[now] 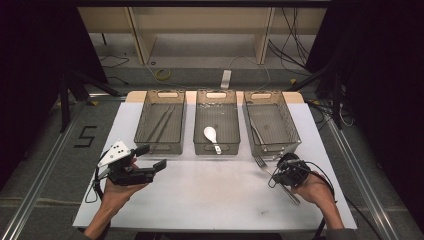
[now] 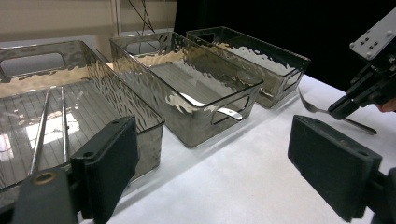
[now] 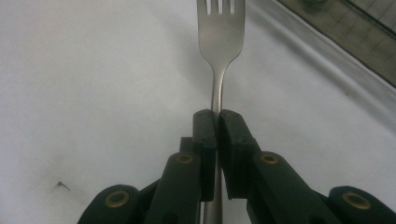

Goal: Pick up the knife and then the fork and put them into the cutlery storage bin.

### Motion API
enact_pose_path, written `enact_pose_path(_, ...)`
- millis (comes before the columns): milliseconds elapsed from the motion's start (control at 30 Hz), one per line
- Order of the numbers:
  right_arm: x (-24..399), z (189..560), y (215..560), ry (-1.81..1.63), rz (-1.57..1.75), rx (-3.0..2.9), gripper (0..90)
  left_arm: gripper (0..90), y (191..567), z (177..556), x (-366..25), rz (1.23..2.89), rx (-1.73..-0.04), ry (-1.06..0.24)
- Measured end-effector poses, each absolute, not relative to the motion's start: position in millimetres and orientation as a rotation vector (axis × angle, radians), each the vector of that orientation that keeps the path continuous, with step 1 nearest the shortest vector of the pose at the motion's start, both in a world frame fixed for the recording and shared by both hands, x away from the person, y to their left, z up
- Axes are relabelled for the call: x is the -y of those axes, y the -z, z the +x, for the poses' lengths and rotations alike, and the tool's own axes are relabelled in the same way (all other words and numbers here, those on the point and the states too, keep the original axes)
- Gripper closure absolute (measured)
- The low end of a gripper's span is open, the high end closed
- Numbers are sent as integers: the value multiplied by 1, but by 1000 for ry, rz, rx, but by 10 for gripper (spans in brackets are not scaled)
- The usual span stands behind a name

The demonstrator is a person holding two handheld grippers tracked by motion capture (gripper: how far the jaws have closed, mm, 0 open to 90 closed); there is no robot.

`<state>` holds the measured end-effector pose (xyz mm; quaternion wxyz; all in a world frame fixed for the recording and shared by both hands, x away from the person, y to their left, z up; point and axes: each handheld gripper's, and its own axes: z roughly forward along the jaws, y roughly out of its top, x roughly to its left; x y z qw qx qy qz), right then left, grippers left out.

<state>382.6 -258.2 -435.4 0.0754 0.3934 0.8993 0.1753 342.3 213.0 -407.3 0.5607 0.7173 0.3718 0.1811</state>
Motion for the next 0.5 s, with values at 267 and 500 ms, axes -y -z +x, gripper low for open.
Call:
enact_pose_path(267, 262, 383, 425, -591, 1168, -2670, 860, 155, 408, 343, -213, 1692, -879, -425)
enact_pose_path(500, 265, 385, 414, -661, 1178, -2635, 862, 155, 408, 344, -214, 1688, -887, -426)
